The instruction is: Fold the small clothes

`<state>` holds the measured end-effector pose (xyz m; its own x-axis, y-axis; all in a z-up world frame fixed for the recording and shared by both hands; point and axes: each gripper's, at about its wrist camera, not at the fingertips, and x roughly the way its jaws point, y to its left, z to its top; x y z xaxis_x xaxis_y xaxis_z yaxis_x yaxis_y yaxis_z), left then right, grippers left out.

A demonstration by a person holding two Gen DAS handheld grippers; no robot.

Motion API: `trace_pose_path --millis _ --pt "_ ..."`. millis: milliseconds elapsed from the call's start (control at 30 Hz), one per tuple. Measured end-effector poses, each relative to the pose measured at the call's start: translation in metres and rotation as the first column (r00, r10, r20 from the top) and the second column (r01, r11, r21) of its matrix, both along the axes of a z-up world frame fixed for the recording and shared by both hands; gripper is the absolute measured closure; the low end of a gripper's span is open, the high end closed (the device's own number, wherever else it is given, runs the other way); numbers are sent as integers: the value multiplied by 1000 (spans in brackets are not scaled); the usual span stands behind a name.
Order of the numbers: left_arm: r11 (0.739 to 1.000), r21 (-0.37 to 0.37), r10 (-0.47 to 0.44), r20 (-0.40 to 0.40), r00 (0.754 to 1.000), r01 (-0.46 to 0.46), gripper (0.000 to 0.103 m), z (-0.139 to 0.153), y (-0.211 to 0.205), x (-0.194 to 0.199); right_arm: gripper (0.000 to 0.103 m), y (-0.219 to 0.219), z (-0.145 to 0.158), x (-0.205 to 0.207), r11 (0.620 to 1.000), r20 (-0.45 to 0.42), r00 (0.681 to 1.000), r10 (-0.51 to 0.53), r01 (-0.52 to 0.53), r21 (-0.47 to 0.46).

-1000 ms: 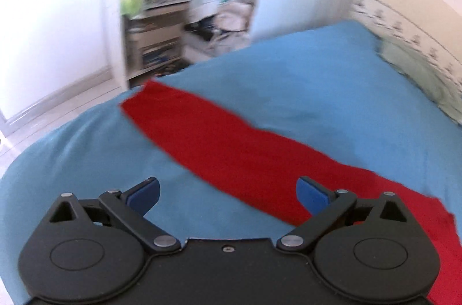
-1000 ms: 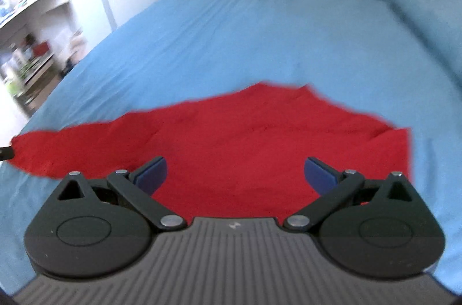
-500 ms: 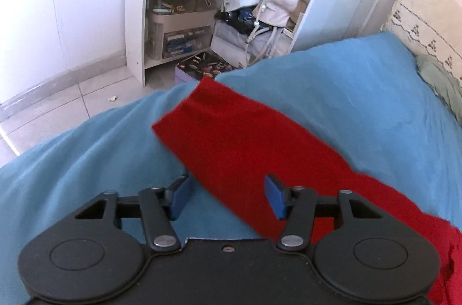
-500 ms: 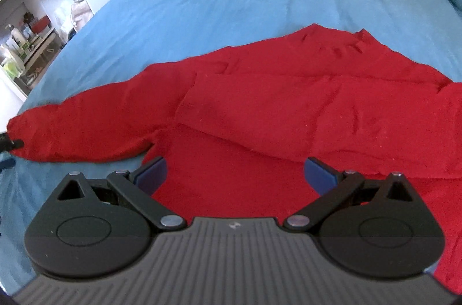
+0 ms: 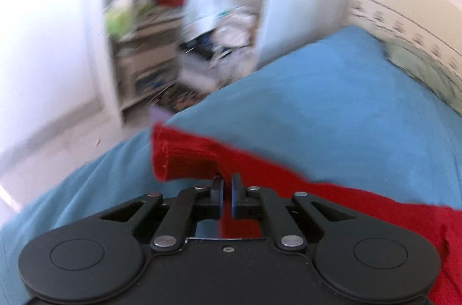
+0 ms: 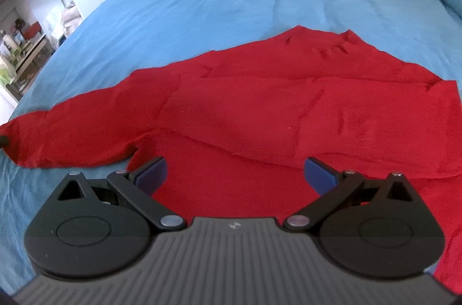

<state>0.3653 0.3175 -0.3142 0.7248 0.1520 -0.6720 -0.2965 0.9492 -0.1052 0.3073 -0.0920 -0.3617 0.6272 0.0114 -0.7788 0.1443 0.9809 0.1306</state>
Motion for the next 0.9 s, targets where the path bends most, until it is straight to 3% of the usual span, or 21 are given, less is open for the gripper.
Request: trace_pose_path --millis 133,233,467,633,900 --pt "984 78 -168 58 984 163 99 38 -63 4 0 -20 6 -9 999 20 999 -39 39 14" --pt "957 104 -282 101 954 272 99 65 -115 2 0 -37 12 -17 997 38 996 -75 74 21" --pt "882 52 -470 150 870 468 99 101 -241 -4 0 -93 43 -39 991 99 986 -132 129 34" --pt "804 7 -592 100 800 594 99 78 -329 -14 0 -146 54 -55 984 118 978 -173 166 69" --pt "726 -76 -688 -111 718 684 99 -22 -417 -28 0 -206 25 -71 982 76 980 -185 181 61"
